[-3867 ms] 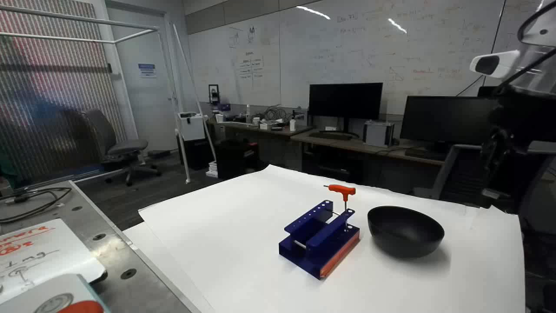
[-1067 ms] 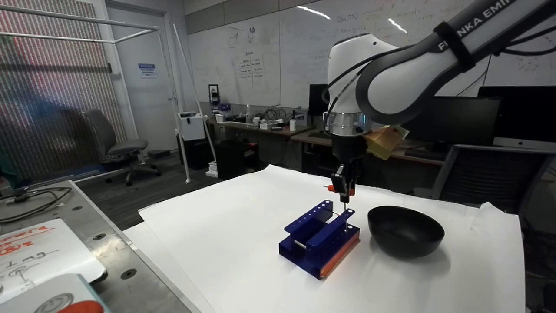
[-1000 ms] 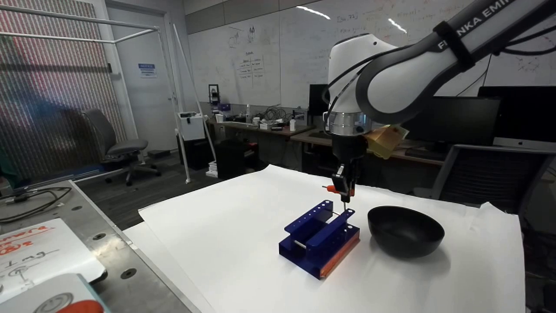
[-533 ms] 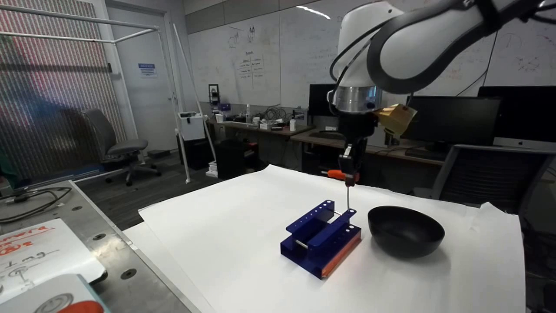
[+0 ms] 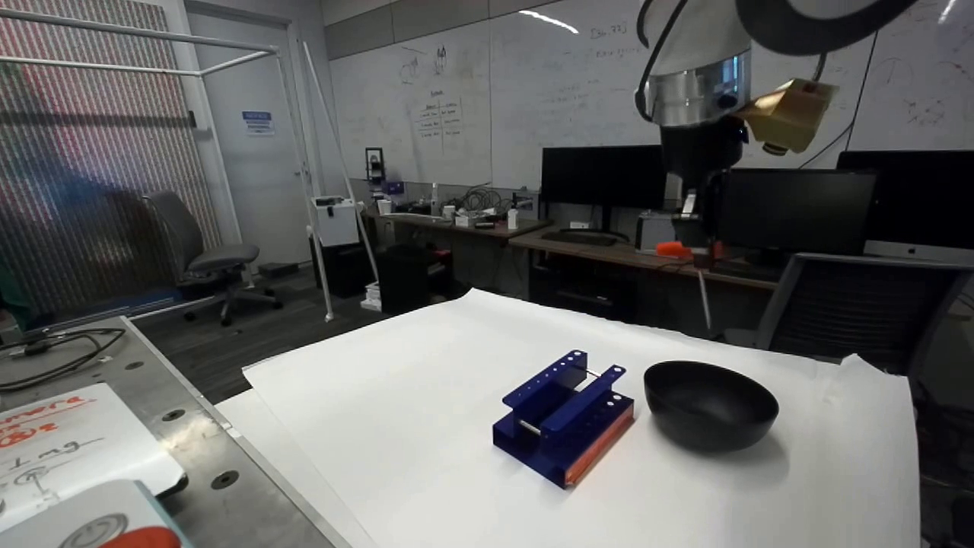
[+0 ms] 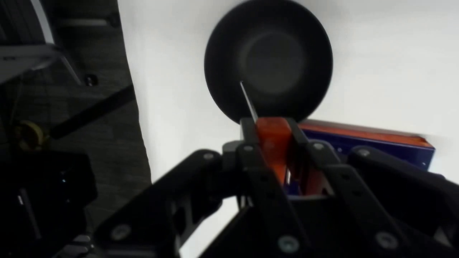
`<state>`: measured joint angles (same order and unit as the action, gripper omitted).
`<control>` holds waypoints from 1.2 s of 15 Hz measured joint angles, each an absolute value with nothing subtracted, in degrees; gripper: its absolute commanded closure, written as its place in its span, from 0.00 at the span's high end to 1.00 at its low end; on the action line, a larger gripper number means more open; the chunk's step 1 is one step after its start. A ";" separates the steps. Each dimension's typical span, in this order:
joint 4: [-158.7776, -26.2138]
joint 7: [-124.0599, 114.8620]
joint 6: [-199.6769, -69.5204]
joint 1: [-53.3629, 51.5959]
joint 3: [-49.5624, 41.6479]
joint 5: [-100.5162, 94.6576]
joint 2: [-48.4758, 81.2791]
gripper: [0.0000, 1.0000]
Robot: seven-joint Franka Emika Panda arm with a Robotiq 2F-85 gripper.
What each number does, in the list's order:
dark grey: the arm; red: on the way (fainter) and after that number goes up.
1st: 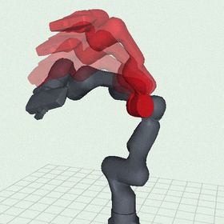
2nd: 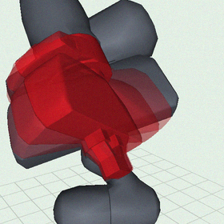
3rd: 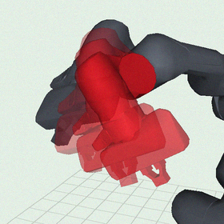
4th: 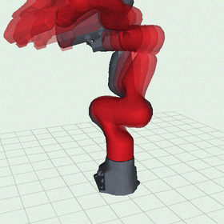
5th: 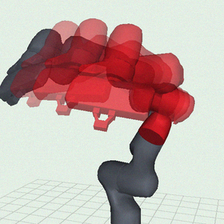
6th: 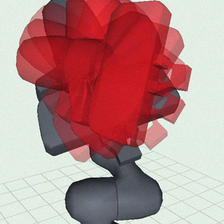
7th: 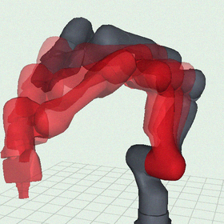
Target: Put the red object in the bowl
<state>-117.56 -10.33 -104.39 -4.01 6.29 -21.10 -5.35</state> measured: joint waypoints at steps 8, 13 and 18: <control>-116.65 -15.01 -105.96 -4.16 6.12 -21.98 8.84 0.07; -114.48 -15.21 -107.48 -4.16 4.91 -21.74 14.14 0.47; -113.48 -15.19 -107.48 -4.15 4.02 -20.78 15.37 0.84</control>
<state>-113.48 -15.19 -107.48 -4.15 4.02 -20.78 15.37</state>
